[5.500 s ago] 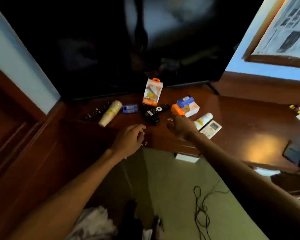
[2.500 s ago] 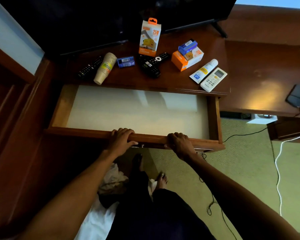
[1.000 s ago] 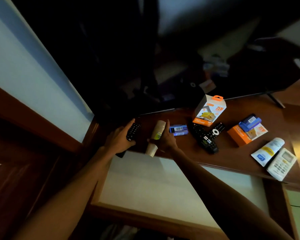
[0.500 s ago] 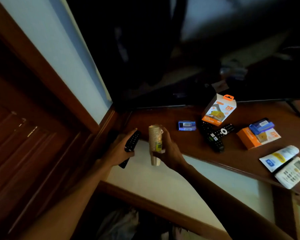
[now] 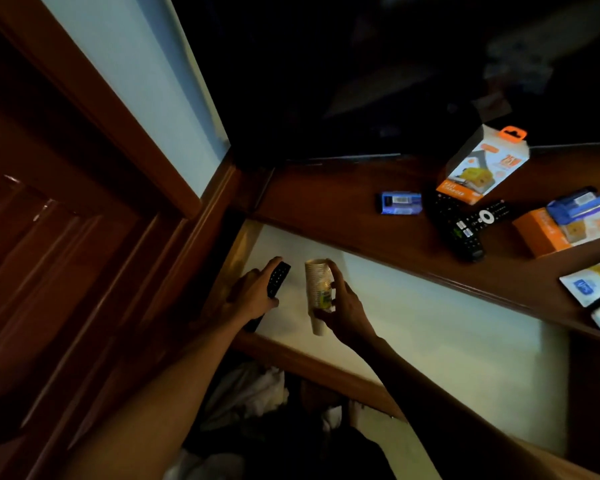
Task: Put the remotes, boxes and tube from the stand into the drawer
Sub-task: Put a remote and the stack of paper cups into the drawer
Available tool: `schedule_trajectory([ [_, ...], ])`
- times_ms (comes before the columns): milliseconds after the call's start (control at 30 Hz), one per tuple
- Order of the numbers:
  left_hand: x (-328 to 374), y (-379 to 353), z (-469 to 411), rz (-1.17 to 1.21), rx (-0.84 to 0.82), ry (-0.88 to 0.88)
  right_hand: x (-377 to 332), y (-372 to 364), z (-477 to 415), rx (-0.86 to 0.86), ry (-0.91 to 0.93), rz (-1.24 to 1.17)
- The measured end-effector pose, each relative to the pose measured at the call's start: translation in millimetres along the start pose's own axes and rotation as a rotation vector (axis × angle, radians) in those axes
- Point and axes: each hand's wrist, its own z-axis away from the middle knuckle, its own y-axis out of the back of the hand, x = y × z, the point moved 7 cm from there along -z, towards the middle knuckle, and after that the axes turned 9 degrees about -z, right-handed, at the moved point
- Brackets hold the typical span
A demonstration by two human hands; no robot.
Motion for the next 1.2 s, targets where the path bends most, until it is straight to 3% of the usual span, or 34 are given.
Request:
schedule_trajectory([
  [333, -22, -26, -34, -0.230, -0.150, 0.046, 11, -38, -35, 0.088, -0.109, -0.121],
  [533, -9, 5, -37, -0.672, -0.133, -0.016, 15, -44, -36, 0.158, -0.189, -0.267],
  [900, -16, 12, -31, -0.823, -0.101, -0.077, 18, -49, -35, 0.205, -0.134, -0.235],
  [1033, -19, 15, -28, -0.679, -0.091, -0.079, 15, -52, -35, 0.211, -0.125, -0.247],
  [1200, -37, 39, -9, -0.010, 0.129, -0.139, 7, -62, -35, 0.196, -0.101, -0.255],
])
